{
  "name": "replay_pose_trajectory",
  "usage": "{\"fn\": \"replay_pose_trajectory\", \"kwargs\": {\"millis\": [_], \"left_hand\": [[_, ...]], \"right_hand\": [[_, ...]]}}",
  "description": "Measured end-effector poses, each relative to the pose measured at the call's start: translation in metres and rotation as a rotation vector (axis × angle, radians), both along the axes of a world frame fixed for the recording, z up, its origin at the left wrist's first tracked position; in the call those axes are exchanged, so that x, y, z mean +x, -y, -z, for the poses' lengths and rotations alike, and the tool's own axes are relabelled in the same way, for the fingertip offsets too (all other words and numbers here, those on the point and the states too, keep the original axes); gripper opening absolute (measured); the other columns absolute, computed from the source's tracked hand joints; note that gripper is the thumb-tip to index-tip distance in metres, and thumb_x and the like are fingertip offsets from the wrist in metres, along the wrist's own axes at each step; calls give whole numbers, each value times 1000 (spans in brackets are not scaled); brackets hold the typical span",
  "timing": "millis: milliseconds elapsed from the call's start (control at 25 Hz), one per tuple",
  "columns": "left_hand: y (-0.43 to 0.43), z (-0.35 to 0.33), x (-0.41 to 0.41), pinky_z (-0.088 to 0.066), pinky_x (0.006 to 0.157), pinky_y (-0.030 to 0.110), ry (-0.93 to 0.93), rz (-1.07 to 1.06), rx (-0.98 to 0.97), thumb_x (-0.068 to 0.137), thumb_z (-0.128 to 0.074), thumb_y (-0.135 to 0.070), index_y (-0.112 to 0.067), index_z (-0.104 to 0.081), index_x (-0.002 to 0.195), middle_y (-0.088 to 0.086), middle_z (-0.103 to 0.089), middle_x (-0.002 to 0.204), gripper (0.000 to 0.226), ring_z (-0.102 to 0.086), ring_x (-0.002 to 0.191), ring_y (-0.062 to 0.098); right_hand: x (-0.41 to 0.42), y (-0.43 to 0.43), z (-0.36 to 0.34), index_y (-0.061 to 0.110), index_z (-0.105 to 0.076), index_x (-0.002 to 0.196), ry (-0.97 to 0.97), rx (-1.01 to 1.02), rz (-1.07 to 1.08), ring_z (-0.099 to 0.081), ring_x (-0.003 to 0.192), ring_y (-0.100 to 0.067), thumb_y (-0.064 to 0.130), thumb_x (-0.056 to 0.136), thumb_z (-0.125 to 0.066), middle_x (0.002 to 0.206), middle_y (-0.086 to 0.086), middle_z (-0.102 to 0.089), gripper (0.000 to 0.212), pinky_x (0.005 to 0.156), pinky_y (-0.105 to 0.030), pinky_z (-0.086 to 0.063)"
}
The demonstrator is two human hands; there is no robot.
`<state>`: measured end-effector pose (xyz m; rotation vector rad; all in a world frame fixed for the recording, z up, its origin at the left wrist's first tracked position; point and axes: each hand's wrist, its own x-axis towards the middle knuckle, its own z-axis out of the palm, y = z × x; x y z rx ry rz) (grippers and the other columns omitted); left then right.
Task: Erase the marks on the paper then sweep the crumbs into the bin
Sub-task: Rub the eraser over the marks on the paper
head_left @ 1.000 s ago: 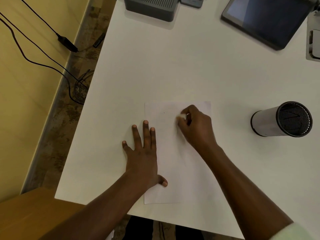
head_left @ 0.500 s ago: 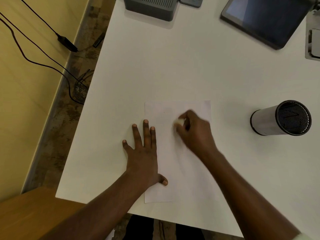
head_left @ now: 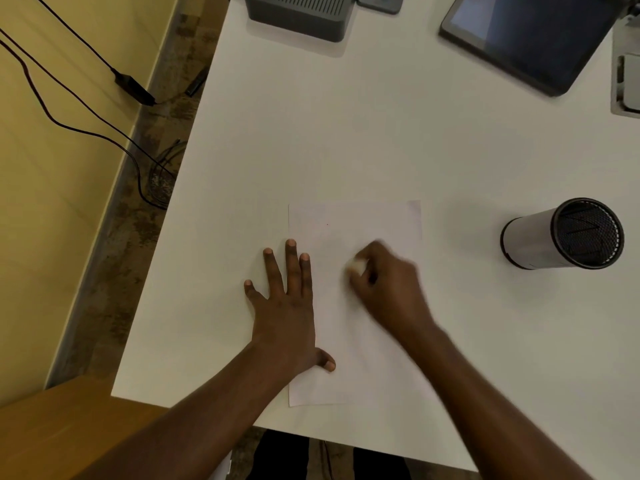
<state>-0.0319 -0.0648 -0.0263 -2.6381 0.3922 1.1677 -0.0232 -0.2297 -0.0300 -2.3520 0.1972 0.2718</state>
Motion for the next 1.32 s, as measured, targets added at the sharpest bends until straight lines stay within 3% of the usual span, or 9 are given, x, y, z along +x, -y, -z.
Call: {"fn": "replay_pose_trajectory", "kwargs": {"millis": [80,160,360,560,680,800,1000,1200,1320], "left_hand": [[0,0,0,-19,117,73,6,8,-2,57,-64,-91,0,41,144,29,52,148,165,31,143,57],[-2,1,0,-19,117,73,11,15,2,56,-63,-93,1,41,144,29,53,147,165,31,143,58],[-3,1,-1,-18,118,73,15,11,-12,53,-61,-95,-1,42,144,28,54,147,166,32,143,57],[-9,4,-4,-16,120,69,52,-8,-68,54,-61,-94,-5,41,146,22,54,149,164,33,145,52],[-13,5,-6,-11,121,67,67,-21,-90,51,-61,-96,-6,42,145,19,55,149,167,35,145,49],[-16,5,-6,-9,123,64,71,-48,-111,47,-62,-97,-5,43,145,16,55,150,170,37,146,45],[-18,7,-6,-9,124,62,77,-44,-135,50,-59,-97,-8,42,146,14,55,150,166,37,147,43],[-17,6,-6,-8,123,63,67,-51,-128,47,-61,-98,-6,43,145,15,55,150,169,37,146,44],[-17,6,-6,-8,124,64,67,-43,-127,49,-60,-98,-6,44,145,16,56,149,168,38,145,45]], "right_hand": [[-21,-9,0,15,-61,98,-30,45,-90,-51,58,-3,23,91,-68,68,12,-54,13,55,-15,-37],[-2,2,7,16,-62,97,-2,7,-41,-51,58,-3,26,90,-70,66,9,-56,14,55,-13,-36],[33,25,5,14,-60,97,21,-31,146,-52,59,-9,23,89,-69,66,7,-56,15,57,-24,-36],[-40,-26,-2,16,-58,100,-57,92,-144,-52,61,-9,26,92,-67,71,10,-54,15,60,-23,-39],[-2,6,8,15,-59,97,-21,-21,6,-53,62,-14,27,89,-70,69,6,-57,18,60,-27,-39],[20,19,4,14,-59,96,11,-27,160,-52,60,-9,24,90,-69,66,9,-55,16,61,-26,-38],[-21,-46,-3,12,-60,102,-19,88,-116,-57,66,-14,23,92,-64,76,5,-58,15,64,-31,-49],[47,-9,6,11,-60,98,43,-17,40,-50,60,-5,20,92,-63,71,7,-56,11,60,-25,-40],[22,-27,3,12,-61,103,48,18,-58,-52,64,-10,19,94,-62,76,6,-58,12,62,-26,-42]]}}
